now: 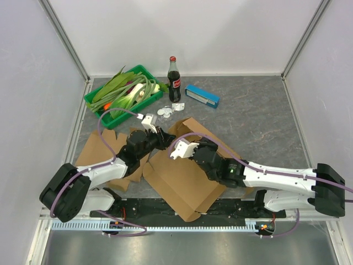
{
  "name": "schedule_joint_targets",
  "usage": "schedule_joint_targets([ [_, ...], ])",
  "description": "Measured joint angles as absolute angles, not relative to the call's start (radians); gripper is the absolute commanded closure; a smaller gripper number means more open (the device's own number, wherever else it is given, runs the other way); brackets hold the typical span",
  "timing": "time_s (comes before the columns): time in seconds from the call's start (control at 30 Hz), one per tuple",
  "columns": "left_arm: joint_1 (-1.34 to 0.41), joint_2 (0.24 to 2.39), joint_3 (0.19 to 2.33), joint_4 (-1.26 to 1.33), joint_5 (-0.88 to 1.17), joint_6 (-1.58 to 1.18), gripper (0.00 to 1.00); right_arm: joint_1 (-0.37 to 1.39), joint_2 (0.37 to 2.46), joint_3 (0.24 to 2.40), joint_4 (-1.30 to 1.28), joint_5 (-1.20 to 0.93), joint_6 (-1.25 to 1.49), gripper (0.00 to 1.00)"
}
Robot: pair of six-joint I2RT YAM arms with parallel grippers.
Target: Fold the paper box
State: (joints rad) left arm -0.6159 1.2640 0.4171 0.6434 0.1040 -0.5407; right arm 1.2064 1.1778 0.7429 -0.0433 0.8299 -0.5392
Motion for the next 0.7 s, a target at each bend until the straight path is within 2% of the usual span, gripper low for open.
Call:
schedule_joint_targets([
  [0.13, -0.618, 1.23, 0.368, 0.617, 0.082, -0.542, 0.5, 1.215, 1.203, 0.719, 0.014, 0.865, -0.639, 1.0],
  [0.23, -0.616, 1.143, 0.353, 0.522, 0.059, -0.546, 0.48, 1.215, 1.198, 0.689, 0.055, 0.865, -0.702, 1.0],
  [0.43, -0.589, 0.931, 0.477, 0.27, 0.094, -0.597, 0.54, 1.213, 1.158, 0.626, 0.131, 0.825, -0.786, 1.0],
  [0.5, -0.57, 0.917, 0.552, 0.229, 0.152, -0.627, 0.59, 1.209, 1.147, 0.609, 0.153, 0.806, -0.808, 1.0],
  [0.63, -0.495, 0.988, 0.687, 0.201, 0.332, -0.752, 0.59, 1.174, 1.118, 0.585, 0.179, 0.749, -0.83, 1.0],
  [0.67, -0.488, 1.013, 0.705, 0.211, 0.369, -0.795, 0.54, 1.158, 1.106, 0.585, 0.179, 0.721, -0.83, 1.0],
  [0.7, -0.489, 1.031, 0.707, 0.226, 0.399, -0.836, 0.45, 1.143, 1.097, 0.585, 0.18, 0.696, -0.83, 1.0],
])
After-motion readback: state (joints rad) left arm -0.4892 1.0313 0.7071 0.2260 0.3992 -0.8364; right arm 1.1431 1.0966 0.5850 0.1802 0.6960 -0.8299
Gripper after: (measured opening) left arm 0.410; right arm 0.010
